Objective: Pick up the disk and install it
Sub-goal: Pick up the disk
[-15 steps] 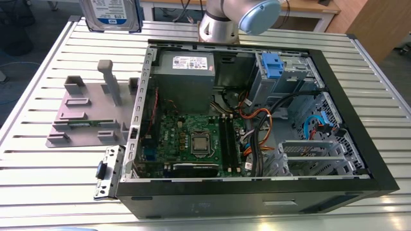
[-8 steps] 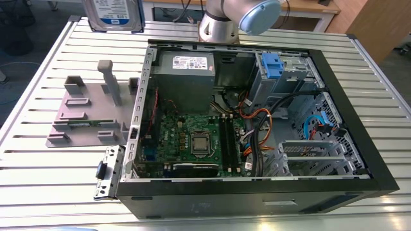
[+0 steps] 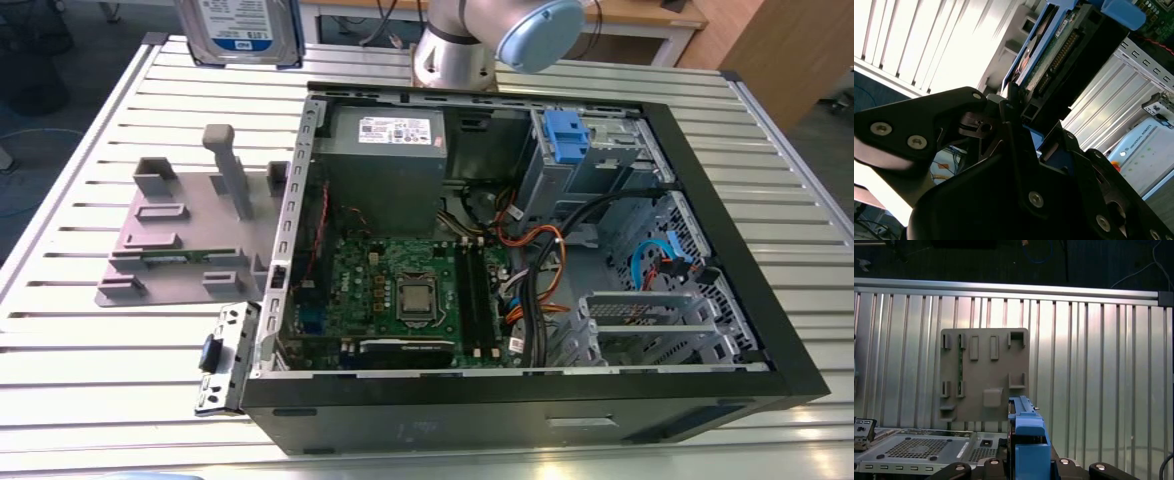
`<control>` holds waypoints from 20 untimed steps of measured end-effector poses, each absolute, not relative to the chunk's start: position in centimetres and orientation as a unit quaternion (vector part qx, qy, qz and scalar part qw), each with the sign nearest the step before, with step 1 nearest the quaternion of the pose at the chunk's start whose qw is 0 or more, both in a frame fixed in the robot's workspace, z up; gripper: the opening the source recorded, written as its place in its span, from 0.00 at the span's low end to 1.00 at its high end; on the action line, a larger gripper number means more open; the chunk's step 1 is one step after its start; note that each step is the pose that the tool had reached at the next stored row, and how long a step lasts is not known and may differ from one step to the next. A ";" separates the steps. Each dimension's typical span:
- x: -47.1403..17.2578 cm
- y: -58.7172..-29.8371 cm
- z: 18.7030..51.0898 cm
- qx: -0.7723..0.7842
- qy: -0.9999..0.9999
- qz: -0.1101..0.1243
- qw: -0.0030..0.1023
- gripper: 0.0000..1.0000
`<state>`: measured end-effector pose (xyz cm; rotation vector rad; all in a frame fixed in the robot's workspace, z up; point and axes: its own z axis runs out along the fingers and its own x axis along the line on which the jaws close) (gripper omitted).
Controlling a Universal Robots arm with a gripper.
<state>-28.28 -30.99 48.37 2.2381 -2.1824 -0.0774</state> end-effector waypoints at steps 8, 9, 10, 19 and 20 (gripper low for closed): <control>-28.0 -31.0 48.4 0.716 -0.698 -0.025 0.007 0.37; -28.0 -31.0 48.4 0.716 -0.698 -0.025 0.007 0.37; -27.9 -31.0 48.4 0.716 -0.698 -0.025 0.007 0.37; -27.6 -31.0 48.4 0.716 -0.698 -0.025 0.007 0.37; -27.6 -31.0 48.4 0.716 -0.698 -0.025 0.007 0.37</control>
